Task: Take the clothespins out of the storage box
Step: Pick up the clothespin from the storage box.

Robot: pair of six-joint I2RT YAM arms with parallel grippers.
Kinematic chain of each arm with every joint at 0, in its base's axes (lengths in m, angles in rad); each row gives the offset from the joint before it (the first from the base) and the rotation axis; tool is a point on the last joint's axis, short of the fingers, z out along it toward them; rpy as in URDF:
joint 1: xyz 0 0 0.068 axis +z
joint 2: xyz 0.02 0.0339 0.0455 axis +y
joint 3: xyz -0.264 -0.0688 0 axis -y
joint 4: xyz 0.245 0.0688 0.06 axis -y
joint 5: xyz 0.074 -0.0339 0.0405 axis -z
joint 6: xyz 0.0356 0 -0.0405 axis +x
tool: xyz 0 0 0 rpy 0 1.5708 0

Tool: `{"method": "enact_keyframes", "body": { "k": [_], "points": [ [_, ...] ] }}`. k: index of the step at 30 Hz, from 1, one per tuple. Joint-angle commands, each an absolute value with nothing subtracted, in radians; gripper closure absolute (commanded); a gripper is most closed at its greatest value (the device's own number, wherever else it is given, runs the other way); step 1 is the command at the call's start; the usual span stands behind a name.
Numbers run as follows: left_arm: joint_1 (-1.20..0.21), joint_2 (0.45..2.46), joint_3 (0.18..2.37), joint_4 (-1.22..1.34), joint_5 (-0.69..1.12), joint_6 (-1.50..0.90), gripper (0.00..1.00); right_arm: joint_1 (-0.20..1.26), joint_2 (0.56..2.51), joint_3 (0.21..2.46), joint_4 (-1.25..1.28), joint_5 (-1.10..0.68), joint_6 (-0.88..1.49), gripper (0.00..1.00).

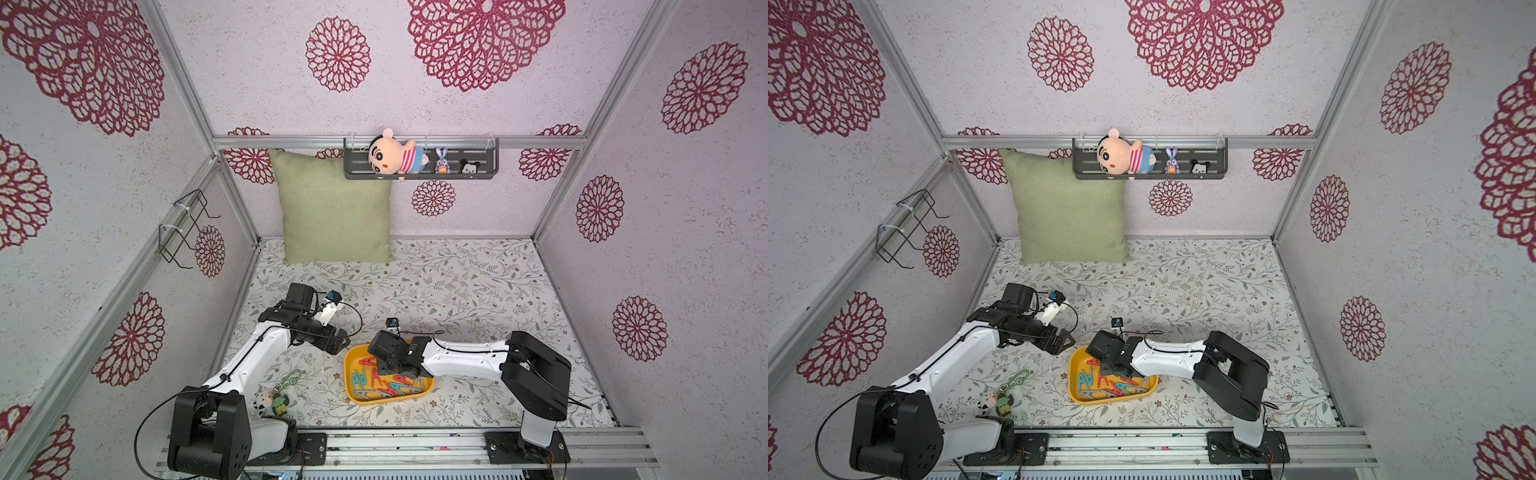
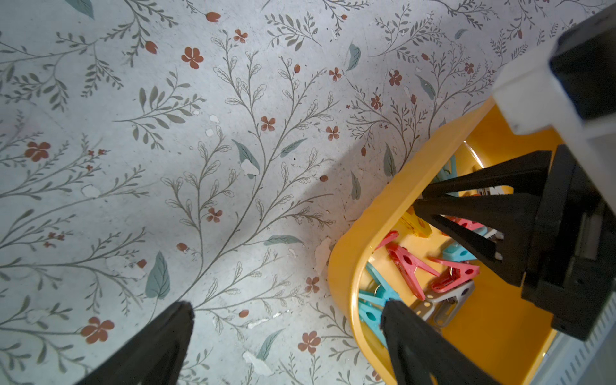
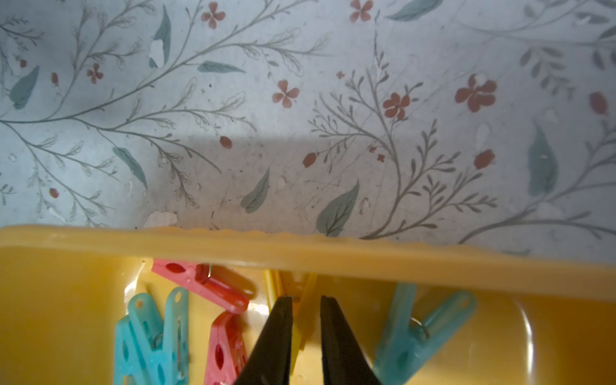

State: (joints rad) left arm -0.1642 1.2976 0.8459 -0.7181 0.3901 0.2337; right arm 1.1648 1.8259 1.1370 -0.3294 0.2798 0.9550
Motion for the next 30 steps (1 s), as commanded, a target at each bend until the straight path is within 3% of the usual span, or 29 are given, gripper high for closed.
{"method": "enact_keyframes", "body": {
  "k": [1, 13, 23, 30],
  "points": [
    [-0.172, 1.28, 0.839, -0.699, 0.403, 0.229, 0.04, 1.18, 1.838, 1.164, -0.331, 0.334, 0.98, 0.79],
    [-0.172, 1.273, 0.836, -0.701, 0.422, 0.23, 0.04, 1.186, 1.863, 1.162, -0.332, 0.355, 0.986, 0.81],
    [-0.172, 1.275, 0.837, -0.701, 0.42, 0.232, 0.03, 1.192, 1.843, 1.158, -0.344, 0.367, 0.986, 1.0],
    [-0.172, 1.281, 0.838, -0.698, 0.421, 0.231, 0.03, 1.212, 1.787, 1.172, -0.389, 0.4, 0.984, 1.0]
  ]
}}
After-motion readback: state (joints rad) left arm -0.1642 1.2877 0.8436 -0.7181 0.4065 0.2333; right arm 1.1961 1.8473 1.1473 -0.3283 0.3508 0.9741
